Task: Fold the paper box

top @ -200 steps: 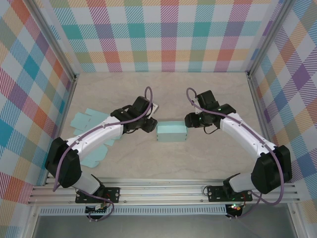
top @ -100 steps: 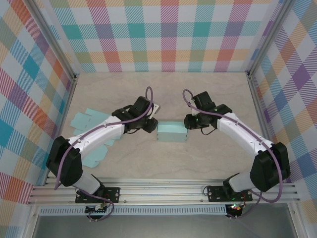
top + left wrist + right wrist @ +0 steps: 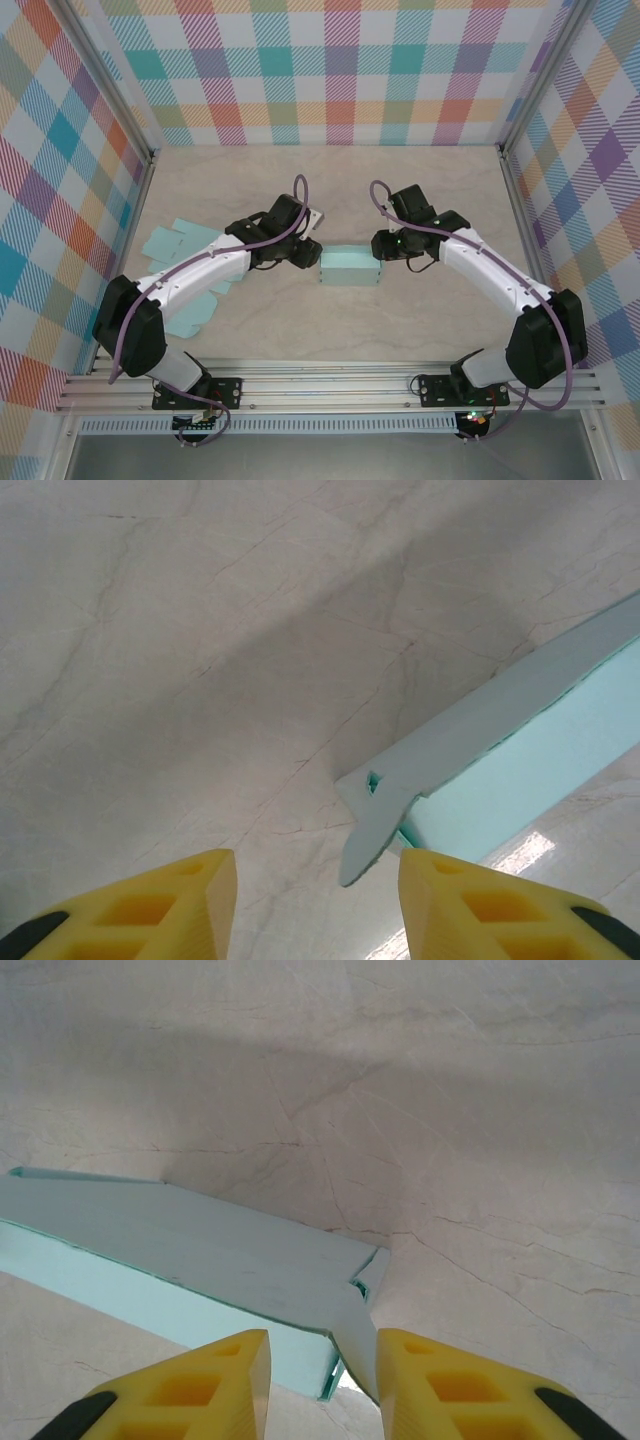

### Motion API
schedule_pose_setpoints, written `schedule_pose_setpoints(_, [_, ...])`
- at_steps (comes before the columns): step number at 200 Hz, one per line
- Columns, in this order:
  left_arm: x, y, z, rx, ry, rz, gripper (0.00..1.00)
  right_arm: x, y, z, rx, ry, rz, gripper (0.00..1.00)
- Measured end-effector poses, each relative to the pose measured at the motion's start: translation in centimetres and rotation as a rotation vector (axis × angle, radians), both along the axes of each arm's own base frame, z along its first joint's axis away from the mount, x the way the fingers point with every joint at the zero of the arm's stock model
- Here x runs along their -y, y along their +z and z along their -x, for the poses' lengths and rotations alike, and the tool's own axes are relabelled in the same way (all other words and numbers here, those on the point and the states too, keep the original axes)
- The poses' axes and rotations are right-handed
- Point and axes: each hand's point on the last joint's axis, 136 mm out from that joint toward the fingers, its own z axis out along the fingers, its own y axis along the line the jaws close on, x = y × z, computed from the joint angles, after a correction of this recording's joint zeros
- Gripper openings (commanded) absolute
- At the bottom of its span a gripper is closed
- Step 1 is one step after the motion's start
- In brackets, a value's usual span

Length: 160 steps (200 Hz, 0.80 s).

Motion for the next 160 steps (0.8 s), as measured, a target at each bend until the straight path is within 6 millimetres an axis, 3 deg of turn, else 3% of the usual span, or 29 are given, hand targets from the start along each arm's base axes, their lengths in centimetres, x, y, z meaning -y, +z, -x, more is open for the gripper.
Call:
schedule_pose_setpoints(65, [0.4,0.7,0.7,0.002,-0.019,0.017,0.46,0.4,-0.6,0.8,-0.012,-0.001,0.007,0.33])
schedule_pose_setpoints(121, [0.7,-0.8,0.6,-0.032,-0.008,-0.019,0.3,0.4,-0.6,0.8,-0.015,-0.002,0.006,0.28])
schedule_pose_setpoints(160, [1.4,-0.7,0.6,-0.032,-0.012,-0.014,0.18,0.4,-0.6,0.8,-0.015,-0.003,0.005,0.24])
